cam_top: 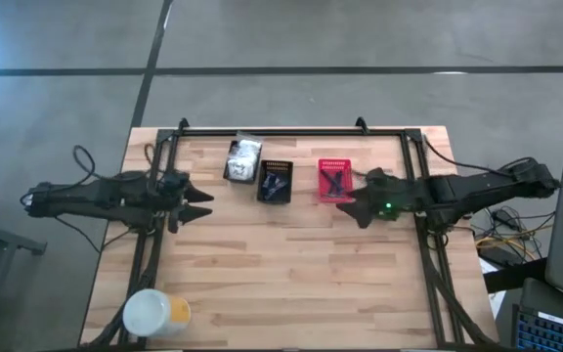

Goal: Pick & Place Travel size toiletries
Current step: Return to Home Position

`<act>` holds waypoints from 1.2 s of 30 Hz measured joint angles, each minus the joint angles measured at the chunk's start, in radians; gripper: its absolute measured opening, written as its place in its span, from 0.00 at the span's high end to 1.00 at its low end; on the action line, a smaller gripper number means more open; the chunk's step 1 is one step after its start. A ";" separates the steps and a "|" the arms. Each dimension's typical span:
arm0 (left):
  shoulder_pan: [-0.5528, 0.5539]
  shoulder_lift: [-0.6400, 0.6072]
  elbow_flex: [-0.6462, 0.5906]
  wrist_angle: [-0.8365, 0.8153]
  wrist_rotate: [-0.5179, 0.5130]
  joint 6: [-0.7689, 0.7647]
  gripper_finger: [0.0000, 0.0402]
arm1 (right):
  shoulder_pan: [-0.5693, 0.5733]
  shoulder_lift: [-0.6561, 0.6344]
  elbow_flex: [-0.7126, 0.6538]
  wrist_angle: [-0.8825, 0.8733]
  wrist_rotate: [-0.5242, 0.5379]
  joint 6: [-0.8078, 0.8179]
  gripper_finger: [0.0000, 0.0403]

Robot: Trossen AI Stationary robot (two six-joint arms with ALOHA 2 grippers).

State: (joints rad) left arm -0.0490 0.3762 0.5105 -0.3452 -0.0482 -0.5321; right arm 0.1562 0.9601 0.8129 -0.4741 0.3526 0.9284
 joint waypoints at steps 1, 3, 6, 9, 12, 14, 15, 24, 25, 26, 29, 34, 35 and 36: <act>0.000 -0.028 -0.027 0.033 0.013 -0.005 0.38 | 0.000 -0.041 -0.057 0.086 -0.012 -0.002 0.14; 0.000 -0.086 -0.085 0.102 0.041 -0.015 0.38 | 0.000 -0.116 -0.171 0.269 -0.036 -0.018 0.12; 0.000 -0.173 -0.167 0.189 0.106 -0.017 0.38 | 0.000 -0.216 -0.320 0.515 -0.076 -0.066 0.11; 0.000 -0.260 -0.223 0.221 0.146 -0.009 0.38 | 0.000 -0.301 -0.429 0.678 -0.098 -0.110 0.11; 0.000 -0.351 -0.251 0.212 0.148 0.012 0.38 | 0.000 -0.380 -0.493 0.719 -0.099 -0.121 0.12; 0.001 -0.374 -0.252 0.202 0.147 0.039 0.38 | 0.000 -0.428 -0.520 0.718 -0.099 -0.115 0.14; 0.002 -0.374 -0.252 0.163 0.153 0.055 0.38 | 0.001 -0.450 -0.534 0.720 -0.101 -0.120 0.14; 0.002 -0.374 -0.252 0.102 0.055 0.149 0.38 | 0.001 -0.651 -0.678 0.803 -0.249 -0.314 0.19; 0.002 -0.374 -0.257 0.103 0.023 0.154 0.38 | 0.001 -0.670 -0.701 0.826 -0.271 -0.344 0.19; 0.002 -0.373 -0.264 0.103 -0.014 0.160 0.38 | 0.001 -0.689 -0.725 0.853 -0.278 -0.369 0.18; 0.002 -0.374 -0.293 0.096 -0.136 0.163 0.38 | 0.000 -0.741 -0.802 0.963 -0.278 -0.431 0.16; 0.002 -0.374 -0.353 0.094 -0.260 0.137 0.38 | -0.001 -0.792 -0.804 0.934 -0.275 -0.516 0.12; 0.002 -0.374 -0.366 0.093 -0.282 0.126 0.38 | -0.001 -0.797 -0.804 0.935 -0.275 -0.525 0.11; 0.002 -0.374 -0.377 0.094 -0.298 0.121 0.38 | 0.000 -0.799 -0.804 0.934 -0.275 -0.527 0.11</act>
State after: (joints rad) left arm -0.0475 0.0021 0.1330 -0.2509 -0.3462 -0.4111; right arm 0.1558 0.1608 0.0090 0.4603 0.0780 0.4013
